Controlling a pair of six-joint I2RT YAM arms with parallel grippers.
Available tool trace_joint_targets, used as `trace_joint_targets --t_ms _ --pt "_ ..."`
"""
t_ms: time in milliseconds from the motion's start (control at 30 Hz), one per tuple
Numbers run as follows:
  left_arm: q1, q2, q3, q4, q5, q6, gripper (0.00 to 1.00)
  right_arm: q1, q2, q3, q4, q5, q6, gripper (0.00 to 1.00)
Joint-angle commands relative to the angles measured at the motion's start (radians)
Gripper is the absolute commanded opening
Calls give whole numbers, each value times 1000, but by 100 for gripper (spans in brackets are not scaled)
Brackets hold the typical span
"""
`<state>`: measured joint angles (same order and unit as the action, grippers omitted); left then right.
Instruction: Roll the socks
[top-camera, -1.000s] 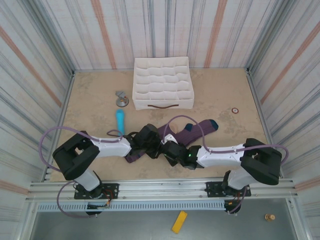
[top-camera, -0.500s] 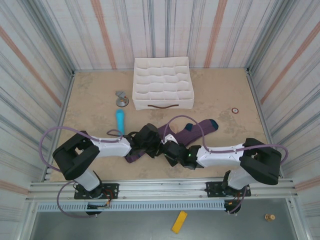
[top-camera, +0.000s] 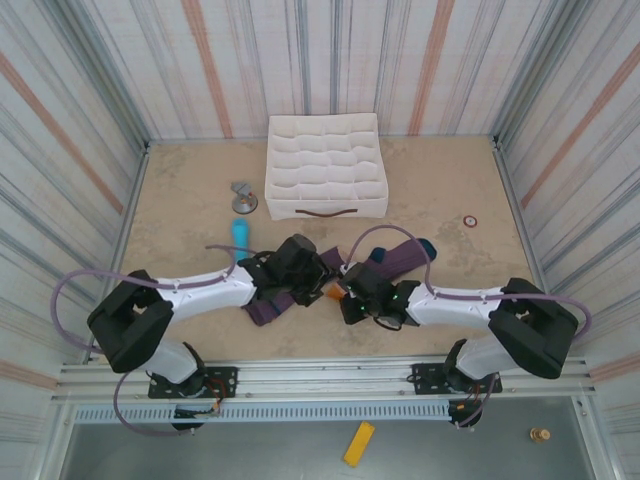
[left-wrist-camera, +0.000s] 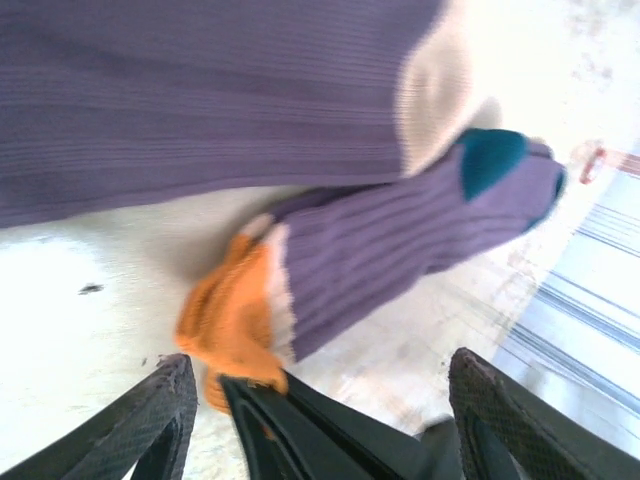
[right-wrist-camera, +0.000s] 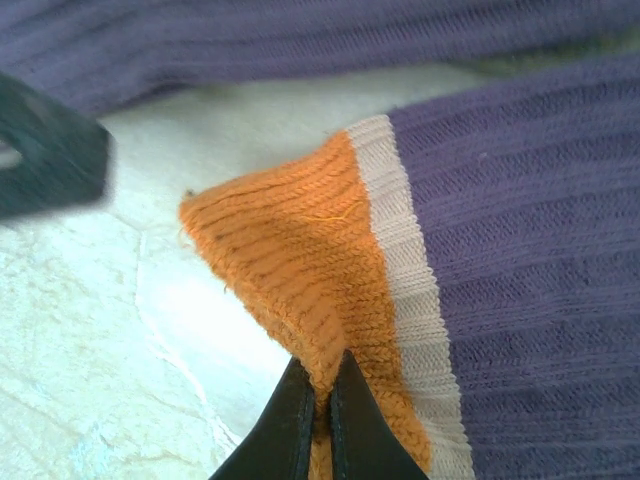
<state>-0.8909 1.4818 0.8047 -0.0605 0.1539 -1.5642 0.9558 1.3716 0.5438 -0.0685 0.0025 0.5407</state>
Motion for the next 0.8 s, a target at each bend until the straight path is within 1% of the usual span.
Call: trace_joint_targets --t_ms 0,133,267,367,467,533,567,633,767 --pt "1 -26 37 -95 -41 148 68 -59 -32 -37 1 -143 85 0" --pt "-1 -25 35 -90 -40 235 67 -117 -59 -53 -5 -214 135 0" --pt "-13 -26 8 -57 -45 269 63 -204 -95 -81 15 -310 196 0" --pt "-26 -22 -16 -12 -52 292 58 -277 -80 -95 32 -398 225 0" --pt "-39 -5 -30 25 -59 315 53 -318 -50 -99 42 -445 247 0" --pt "-42 13 -54 88 -39 322 46 -346 -36 -113 66 -477 277 0" --pt "-43 21 -60 112 -29 322 45 -362 -37 -122 84 -493 297 0" --pt "-51 39 -62 137 -19 326 45 -387 -45 -137 107 -521 328 0" --pt "-72 72 -42 147 -16 366 45 -438 -44 -137 89 -558 355 0"
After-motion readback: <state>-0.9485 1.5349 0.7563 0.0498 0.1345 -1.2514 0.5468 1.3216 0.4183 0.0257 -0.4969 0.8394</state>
